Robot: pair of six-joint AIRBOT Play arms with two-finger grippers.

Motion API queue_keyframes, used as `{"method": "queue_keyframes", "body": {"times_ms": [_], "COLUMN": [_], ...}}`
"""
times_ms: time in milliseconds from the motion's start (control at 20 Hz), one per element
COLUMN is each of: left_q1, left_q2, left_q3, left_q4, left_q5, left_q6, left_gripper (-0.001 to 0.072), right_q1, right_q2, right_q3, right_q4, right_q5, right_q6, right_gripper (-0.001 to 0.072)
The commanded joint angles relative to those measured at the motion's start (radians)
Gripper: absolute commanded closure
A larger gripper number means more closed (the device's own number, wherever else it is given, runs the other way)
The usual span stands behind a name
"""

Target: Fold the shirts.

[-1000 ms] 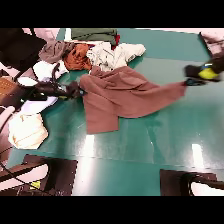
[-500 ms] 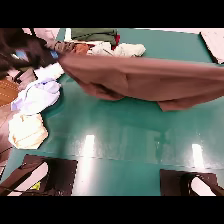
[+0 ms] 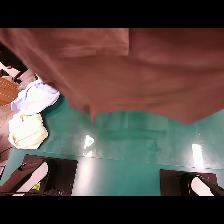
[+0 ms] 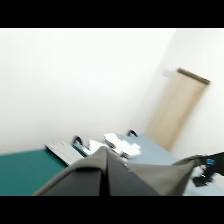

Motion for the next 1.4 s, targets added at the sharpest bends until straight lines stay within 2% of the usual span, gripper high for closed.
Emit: {"method": "queue_keyframes", "body": {"times_ms": [0, 100, 200, 300, 400, 500, 700, 950, 1050, 1150, 1300, 1350], "left_q1": [0.001, 0.001, -0.005, -0.077, -0.186, -0.27, -0.294, -0.294, -0.294, -0.294, -0.294, -0.294], "left_q2": [-0.008, -0.039, -0.082, -0.125, -0.196, -0.307, -0.524, -0.592, -0.592, -0.592, -0.592, -0.592], "left_q3": [0.114, 0.009, -0.173, -0.411, -0.642, -0.758, -0.765, -0.765, -0.765, -0.765, -0.766, -0.766], "left_q4": [0.239, 0.278, 0.28, 0.318, 0.341, 0.346, 0.347, 0.303, 0.297, 0.297, 0.375, 0.443], "left_q5": [-0.036, -0.152, -0.219, -0.135, 0.054, 0.198, 0.29, 0.35, 0.372, 0.337, 0.168, 0.116], "left_q6": [-0.05, -0.041, 0.024, 0.095, 0.145, 0.213, 0.351, 0.494, 0.512, 0.512, 0.502, 0.462], "left_gripper": [0.0686, 0.0686, 0.0686, 0.0686, 0.0686, 0.0686, 0.0685, 0.0684, 0.0685, 0.0685, 0.0685, 0.0685], "right_q1": [0.001, 0.001, 0.011, 0.066, 0.138, 0.181, 0.184, 0.177, 0.169, 0.17, 0.17, 0.17], "right_q2": [-0.032, -0.048, -0.096, -0.198, -0.3, -0.406, -0.615, -0.717, -0.719, -0.719, -0.719, -0.719], "right_q3": [0.045, -0.09, -0.24, -0.325, -0.391, -0.46, -0.493, -0.491, -0.491, -0.491, -0.491, -0.491], "right_q4": [-0.026, -0.026, 0.002, -0.007, -0.099, -0.164, -0.111, -0.098, -0.097, -0.097, -0.101, -0.106], "right_q5": [-0.102, -0.185, -0.232, -0.209, -0.226, -0.264, -0.323, -0.371, -0.379, -0.341, -0.21, -0.172], "right_q6": [-0.015, -0.016, -0.017, -0.048, -0.048, -0.043, -0.03, -0.03, -0.031, -0.031, -0.031, -0.031], "right_gripper": [0.0681, 0.068, 0.0681, 0.0681, 0.068, 0.068, 0.068, 0.0679, 0.0679, 0.0679, 0.0679, 0.0679]}}
